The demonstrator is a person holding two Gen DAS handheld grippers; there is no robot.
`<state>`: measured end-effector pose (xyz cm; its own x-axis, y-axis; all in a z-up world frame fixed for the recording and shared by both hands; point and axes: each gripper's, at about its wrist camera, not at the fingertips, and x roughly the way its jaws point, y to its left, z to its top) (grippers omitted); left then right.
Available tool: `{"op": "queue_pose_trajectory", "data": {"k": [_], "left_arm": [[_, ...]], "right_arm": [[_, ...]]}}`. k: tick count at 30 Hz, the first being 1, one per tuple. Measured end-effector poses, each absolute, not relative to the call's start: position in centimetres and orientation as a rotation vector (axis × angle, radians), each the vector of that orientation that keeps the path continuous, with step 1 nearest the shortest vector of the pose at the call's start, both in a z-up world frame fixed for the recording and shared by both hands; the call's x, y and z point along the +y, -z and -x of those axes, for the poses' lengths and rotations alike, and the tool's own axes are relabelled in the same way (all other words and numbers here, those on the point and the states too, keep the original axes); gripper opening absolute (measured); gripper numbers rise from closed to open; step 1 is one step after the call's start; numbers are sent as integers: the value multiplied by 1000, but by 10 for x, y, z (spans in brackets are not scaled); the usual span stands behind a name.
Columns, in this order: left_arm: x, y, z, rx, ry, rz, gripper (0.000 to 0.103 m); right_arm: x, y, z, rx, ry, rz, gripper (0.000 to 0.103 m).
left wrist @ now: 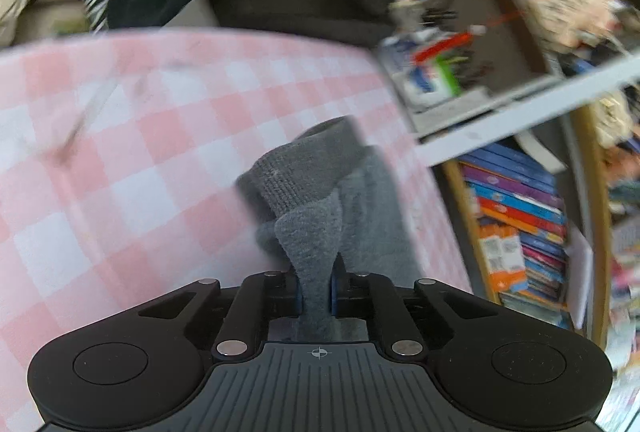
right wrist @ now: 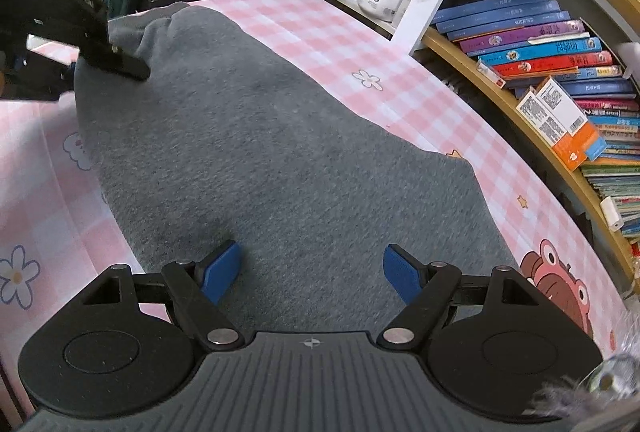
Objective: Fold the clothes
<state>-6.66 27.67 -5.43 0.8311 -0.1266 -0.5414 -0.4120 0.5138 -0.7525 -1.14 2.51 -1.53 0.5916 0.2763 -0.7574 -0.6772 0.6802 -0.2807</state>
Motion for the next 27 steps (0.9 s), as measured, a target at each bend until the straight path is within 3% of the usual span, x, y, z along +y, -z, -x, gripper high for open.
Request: {"op": "queue_pose_trajectory", "data": {"k": [12,27], "left_arm": [[197,-36,49,478,132,529,9],[139,-60,42,504,275,271,9]], "right_arm": [[6,13,-9,857,-610,389,78],[-131,-26,-11,810,-375,-180,83]]}}
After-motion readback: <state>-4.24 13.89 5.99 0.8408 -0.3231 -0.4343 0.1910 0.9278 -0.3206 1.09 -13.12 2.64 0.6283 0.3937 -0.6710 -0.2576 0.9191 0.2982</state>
